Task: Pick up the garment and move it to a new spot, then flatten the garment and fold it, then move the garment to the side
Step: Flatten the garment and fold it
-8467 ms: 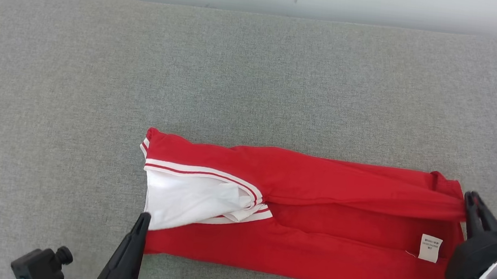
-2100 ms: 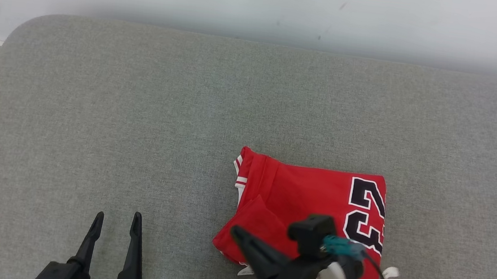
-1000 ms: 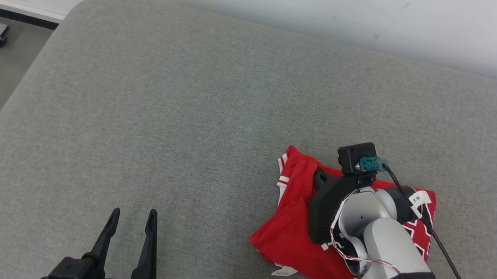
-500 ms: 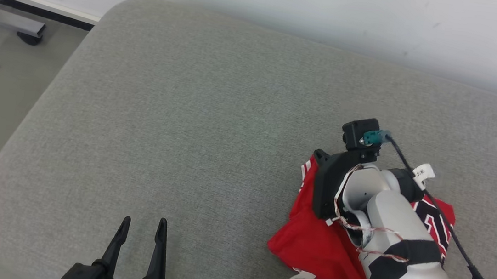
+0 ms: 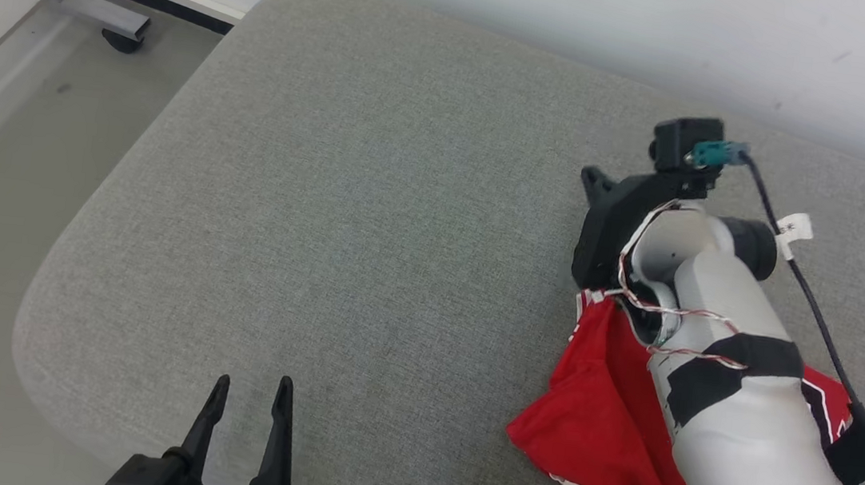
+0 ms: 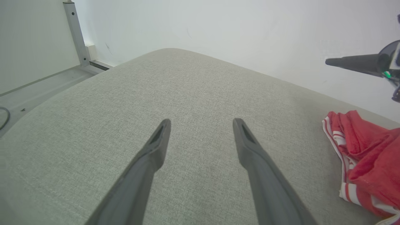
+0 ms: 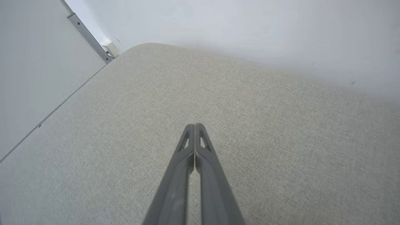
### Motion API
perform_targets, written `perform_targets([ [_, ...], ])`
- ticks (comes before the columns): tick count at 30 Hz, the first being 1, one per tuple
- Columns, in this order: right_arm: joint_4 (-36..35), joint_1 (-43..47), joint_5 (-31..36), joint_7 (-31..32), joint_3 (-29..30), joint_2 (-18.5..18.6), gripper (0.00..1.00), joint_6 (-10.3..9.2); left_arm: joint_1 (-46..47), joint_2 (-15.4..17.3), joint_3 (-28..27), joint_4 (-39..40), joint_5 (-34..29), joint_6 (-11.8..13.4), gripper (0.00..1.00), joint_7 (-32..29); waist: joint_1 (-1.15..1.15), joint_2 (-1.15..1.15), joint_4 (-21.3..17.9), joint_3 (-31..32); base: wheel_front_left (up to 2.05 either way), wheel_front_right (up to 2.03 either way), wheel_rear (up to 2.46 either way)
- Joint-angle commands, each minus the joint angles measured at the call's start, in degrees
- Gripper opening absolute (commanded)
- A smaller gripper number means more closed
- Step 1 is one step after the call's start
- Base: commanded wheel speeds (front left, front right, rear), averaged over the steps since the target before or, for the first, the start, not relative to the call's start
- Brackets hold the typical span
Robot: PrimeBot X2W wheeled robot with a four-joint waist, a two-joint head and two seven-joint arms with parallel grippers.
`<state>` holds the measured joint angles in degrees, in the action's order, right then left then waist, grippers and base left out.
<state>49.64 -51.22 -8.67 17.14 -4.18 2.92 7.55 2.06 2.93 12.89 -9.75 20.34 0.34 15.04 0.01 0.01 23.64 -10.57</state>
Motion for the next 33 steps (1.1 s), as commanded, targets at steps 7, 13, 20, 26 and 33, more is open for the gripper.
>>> perform_targets([
  [7, -3.7, 2.0, 1.7, -8.6, 5.3, 0.1, 1.0, -0.15, -1.8, -0.1, -2.3, 1.0, -1.1, 0.4, 1.0, 0.1, -0.01, -0.01, -2.0, 2.8, 0.0, 0.0, 0.0],
  [13, -14.2, 11.6, 5.1, -12.9, 10.7, 2.2, 1.0, -0.15, -3.6, -0.1, -4.4, 1.8, -2.6, -0.4, 1.0, 0.1, -0.01, -0.01, -6.0, 5.6, 0.0, 0.0, 0.0],
  [20, -31.0, 27.7, 7.9, -10.3, 16.5, 2.2, 1.0, -0.15, -4.3, -0.1, -5.2, 2.0, -3.9, -0.9, 1.0, 0.1, -0.01, -0.01, -10.6, 6.9, 0.0, 0.0, 0.0],
  [26, -41.9, 39.1, 7.1, -7.6, 16.3, 0.7, 1.0, -0.15, -4.2, -0.1, -5.8, 1.9, -4.3, -1.2, 1.0, 0.2, -0.01, -0.01, -13.6, 7.0, 0.0, 0.0, 0.0],
  [33, -43.3, 45.5, 5.4, -6.5, 10.5, -0.1, 0.0, -0.15, -3.2, -0.1, -5.7, 1.4, -4.5, -1.7, 1.0, 0.1, -0.01, -0.01, -15.1, 6.4, 0.0, 0.0, 0.0],
])
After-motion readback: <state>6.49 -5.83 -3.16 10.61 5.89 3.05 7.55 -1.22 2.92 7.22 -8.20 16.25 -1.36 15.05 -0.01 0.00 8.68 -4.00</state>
